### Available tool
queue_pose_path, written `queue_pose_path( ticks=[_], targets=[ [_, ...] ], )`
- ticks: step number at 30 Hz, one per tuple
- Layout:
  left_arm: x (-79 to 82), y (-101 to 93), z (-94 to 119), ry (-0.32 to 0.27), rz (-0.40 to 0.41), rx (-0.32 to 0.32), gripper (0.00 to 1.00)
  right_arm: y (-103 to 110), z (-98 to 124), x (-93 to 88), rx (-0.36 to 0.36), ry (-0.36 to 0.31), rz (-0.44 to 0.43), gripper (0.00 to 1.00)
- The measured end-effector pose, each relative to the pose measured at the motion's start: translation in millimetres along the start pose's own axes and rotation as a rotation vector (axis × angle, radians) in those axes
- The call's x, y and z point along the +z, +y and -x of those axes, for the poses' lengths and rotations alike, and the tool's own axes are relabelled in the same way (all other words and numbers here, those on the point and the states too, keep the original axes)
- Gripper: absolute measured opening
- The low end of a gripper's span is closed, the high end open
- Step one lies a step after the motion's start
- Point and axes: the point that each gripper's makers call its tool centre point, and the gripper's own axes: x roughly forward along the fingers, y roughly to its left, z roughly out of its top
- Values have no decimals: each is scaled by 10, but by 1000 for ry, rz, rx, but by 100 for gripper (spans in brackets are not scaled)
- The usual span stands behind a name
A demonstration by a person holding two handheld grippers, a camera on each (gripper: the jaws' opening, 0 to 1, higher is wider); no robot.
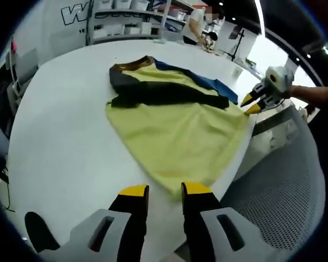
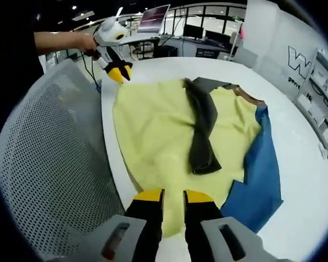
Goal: Fold the garment on the visible template until the final outline fits inside the template.
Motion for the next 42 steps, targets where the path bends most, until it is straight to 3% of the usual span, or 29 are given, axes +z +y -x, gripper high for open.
queue_pose_path(
  ticks=[5, 14, 20, 24, 27, 42],
  targets=[
    [-53, -25, -20, 11, 11, -14, 22, -115, 20, -207, -21, 64, -2, 12],
    [-92, -117, -94, 5, 29, -41, 18, -141, -16, -436, -14, 121, -118, 16],
    [-90, -151, -138, -10, 30, -47, 8, -97, -50, -471, -9, 131, -170, 7],
    [-99, -149, -165, -12, 77, -58, 4, -115, -58, -469, -8, 143, -165, 0],
    [-91, -146, -149, -8, 79, -58, 3, -132, -45, -479, -15, 150, -135, 0],
    [-227, -45, -135, 29, 141, -19, 2, -215, 70, -612, -62, 167, -158, 0]
  ],
)
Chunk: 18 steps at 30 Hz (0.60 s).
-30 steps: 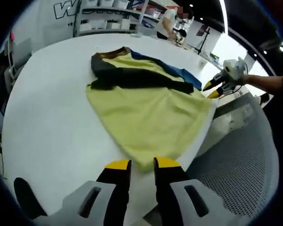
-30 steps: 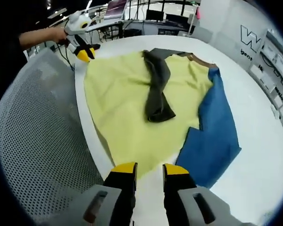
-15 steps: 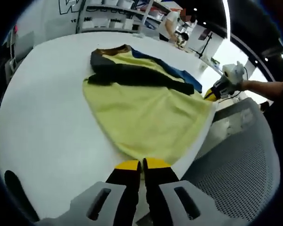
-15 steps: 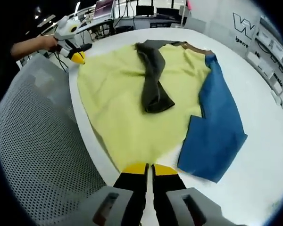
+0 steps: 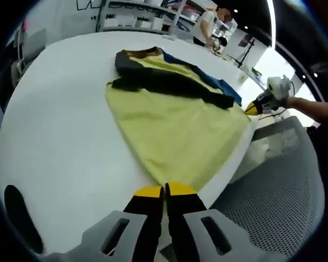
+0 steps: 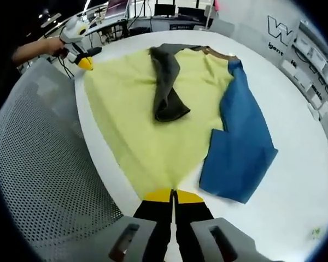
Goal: Fold the garment on the visible template until the final outline fits inside the template.
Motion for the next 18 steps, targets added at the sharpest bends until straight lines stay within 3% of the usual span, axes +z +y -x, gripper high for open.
queue_pose_path(
  ticks=[6, 10, 12, 18],
  targets=[
    [-53, -44, -33, 22, -11, -11, 2, 42, -10, -25, 6, 8, 22, 0],
    [-33, -44, -26, 23, -69, 0, 4, 75, -19, -7, 3, 5, 69, 0],
    [-24, -35, -17, 23, -96, 6, 5, 67, -15, 11, -1, -3, 64, 7],
    [27, -23, 35, 14, -115, 14, 8, 82, 33, 48, -1, -19, 57, 8]
  ],
)
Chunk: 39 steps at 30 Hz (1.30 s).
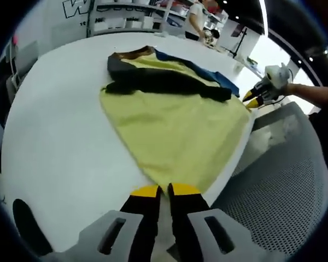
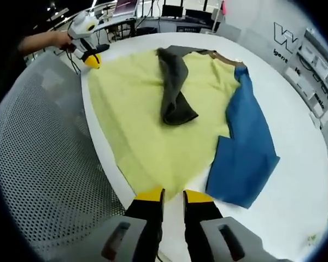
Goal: Fold the garment on the visible template until the final outline fits inside the template.
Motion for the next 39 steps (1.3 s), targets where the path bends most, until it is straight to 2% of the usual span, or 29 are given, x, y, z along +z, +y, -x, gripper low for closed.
queue_pose_path(
  ticks=[7, 15, 20, 29, 33, 39],
  targets=[
    [156, 70, 66, -58, -27, 28, 14, -77, 44, 128, -24, -56, -52, 14],
    [399, 101, 123, -151, -86, 69, 30, -185, 72, 380, -49, -141, -106, 18],
    [521, 114, 188, -188, -95, 86, 40, -206, 64, 528, -56, -177, -90, 21],
    [691, 126, 311, -256, -104, 101, 49, -122, -14, 798, -27, -237, -69, 21],
    [763, 123, 355, -288, -119, 113, 58, -48, -97, 893, -3, -244, -53, 21],
    [801, 154, 395, -305, -127, 126, 70, 36, -211, 967, 22, -245, -34, 21]
  ],
)
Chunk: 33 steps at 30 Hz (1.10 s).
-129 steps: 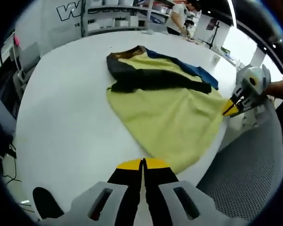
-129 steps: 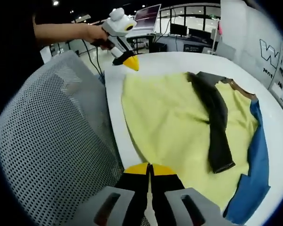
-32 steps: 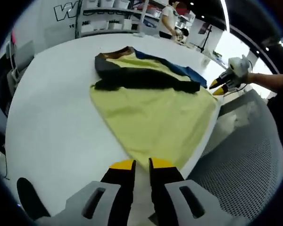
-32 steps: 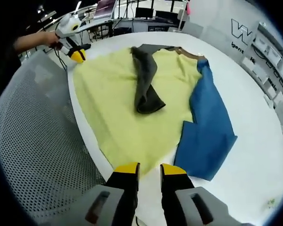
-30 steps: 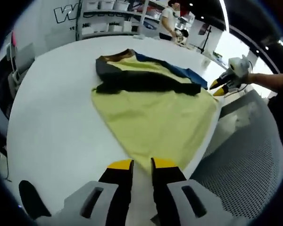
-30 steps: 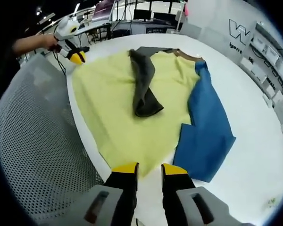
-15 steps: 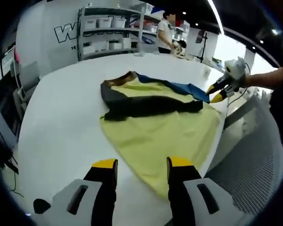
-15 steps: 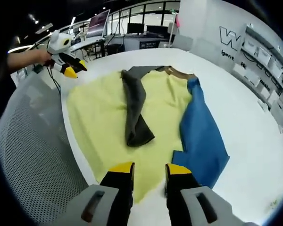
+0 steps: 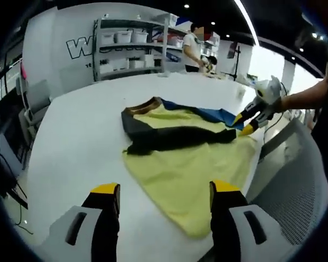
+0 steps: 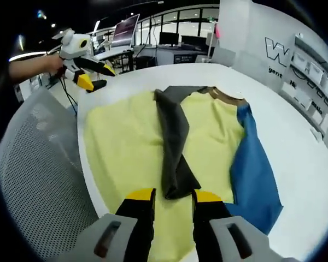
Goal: Fold the garment on the visible template until the final outline fits inside the template.
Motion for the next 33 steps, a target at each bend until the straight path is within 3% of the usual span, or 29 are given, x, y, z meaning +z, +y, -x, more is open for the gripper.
queue_pose_path(
  ticks=[8, 11, 14, 20, 33],
  targets=[
    [61, 15, 28, -28, 2, 7, 78, -23, -140, -3, -6, -3, -47, 14],
    [72, -10, 31, -36, 11, 2, 79, -2, -139, -6, -2, 5, -53, 2],
    [75, -24, 38, -40, 2, 2, 81, -5, -127, 27, 3, -10, -83, 0],
    [55, -52, 33, -32, -7, -11, 81, -60, 18, 253, -2, -73, -113, 0],
    [68, -135, -51, -27, -19, -36, 79, -218, 300, 929, -33, -205, -42, 0]
  ],
)
